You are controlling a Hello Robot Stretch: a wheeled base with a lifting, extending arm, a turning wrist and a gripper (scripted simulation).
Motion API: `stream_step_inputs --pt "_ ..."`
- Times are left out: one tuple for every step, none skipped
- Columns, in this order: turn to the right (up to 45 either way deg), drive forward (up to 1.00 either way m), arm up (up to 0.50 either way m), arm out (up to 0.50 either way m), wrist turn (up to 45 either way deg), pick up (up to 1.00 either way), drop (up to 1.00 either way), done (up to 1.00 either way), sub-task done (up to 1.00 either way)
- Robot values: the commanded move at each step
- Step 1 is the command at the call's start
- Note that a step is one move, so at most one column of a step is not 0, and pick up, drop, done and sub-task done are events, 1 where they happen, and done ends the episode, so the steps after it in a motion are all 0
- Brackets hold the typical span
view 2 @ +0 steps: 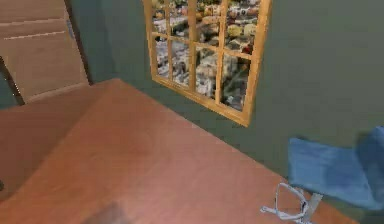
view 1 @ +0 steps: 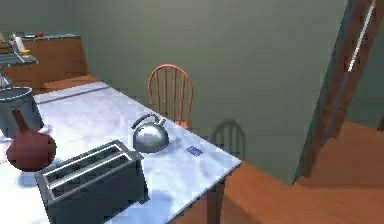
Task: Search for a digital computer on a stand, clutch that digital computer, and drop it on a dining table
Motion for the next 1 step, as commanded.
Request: stream_step_inputs --pt "-45.0 0.0 0.0 0.0 0.0 0.0 0.0 0.0 0.0"
